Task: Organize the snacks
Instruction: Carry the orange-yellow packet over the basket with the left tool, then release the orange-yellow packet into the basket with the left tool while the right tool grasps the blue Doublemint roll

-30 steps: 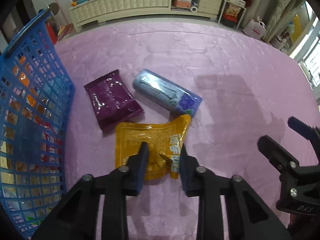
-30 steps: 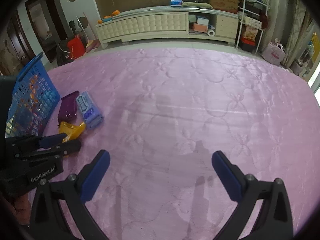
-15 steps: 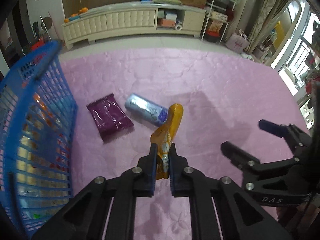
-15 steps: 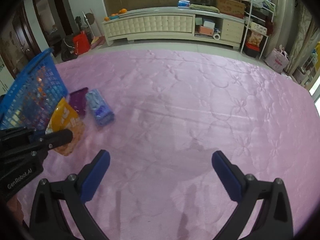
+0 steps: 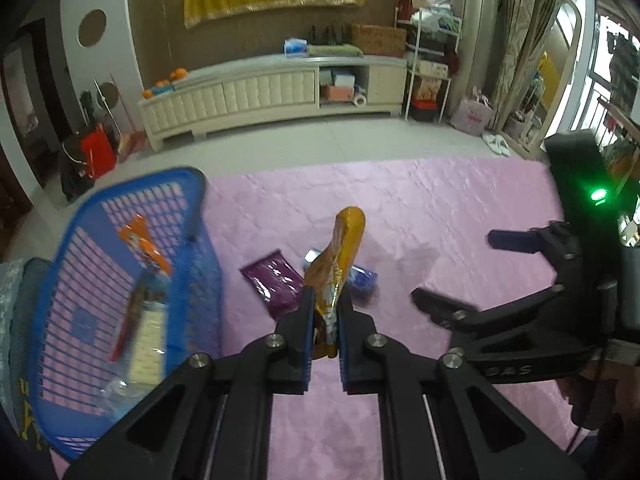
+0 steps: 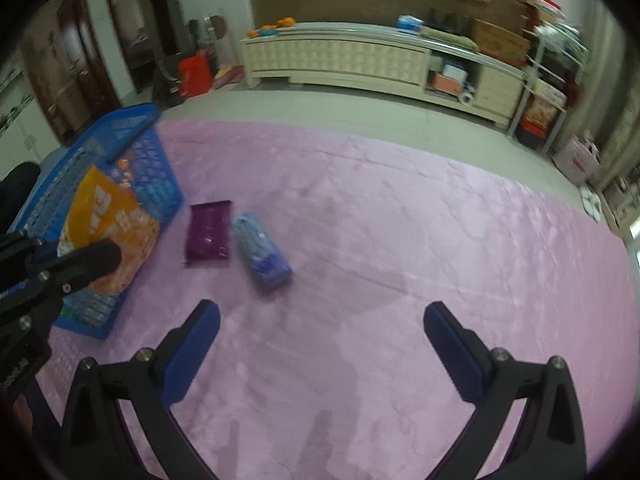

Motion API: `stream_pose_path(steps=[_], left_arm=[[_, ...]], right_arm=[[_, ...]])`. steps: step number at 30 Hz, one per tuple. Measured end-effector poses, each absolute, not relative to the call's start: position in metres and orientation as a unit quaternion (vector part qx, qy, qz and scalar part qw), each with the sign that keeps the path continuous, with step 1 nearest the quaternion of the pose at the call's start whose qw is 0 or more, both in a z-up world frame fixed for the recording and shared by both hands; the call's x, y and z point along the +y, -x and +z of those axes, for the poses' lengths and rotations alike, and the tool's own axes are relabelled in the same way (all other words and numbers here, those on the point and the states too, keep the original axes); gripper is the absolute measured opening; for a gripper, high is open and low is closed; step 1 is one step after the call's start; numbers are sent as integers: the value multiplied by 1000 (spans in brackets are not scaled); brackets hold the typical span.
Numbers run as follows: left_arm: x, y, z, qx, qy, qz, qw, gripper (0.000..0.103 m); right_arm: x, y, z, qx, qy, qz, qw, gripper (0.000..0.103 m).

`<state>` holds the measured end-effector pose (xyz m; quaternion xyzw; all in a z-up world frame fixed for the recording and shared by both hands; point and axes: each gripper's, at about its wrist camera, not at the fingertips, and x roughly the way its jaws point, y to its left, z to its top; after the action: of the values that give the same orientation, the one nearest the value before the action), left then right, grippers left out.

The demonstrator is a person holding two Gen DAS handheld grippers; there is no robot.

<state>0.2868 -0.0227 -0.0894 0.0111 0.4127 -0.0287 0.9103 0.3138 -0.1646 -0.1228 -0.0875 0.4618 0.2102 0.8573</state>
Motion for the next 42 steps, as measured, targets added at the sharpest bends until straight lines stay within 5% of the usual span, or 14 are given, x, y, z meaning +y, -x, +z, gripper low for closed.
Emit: stream_pose_path(steps=[10,16,25,34,38,42], left_arm=[[41,-265,-55,367,7,17,930,9],[79,-257,-71,393,58,50,916,9],[103,-263,-99,450,59,97,886,9],[121,-269,-112,473,66,120,870,9],[123,-268,-113,472,60,124,871,9],[124,-268,-115,468,55,124,873,11]], right_arm=[[-117,-333,-153,479,128,237,836,99],[-94,-344,-170,478,152,247,829,85],[-82,-360,-184,485,170,256,819,80],[-78,-365,-197,496,171,265,809,63],[-76,-364,-197,492,176,271,809,42],[-71,-357,-196,488,189,278,806,35]])
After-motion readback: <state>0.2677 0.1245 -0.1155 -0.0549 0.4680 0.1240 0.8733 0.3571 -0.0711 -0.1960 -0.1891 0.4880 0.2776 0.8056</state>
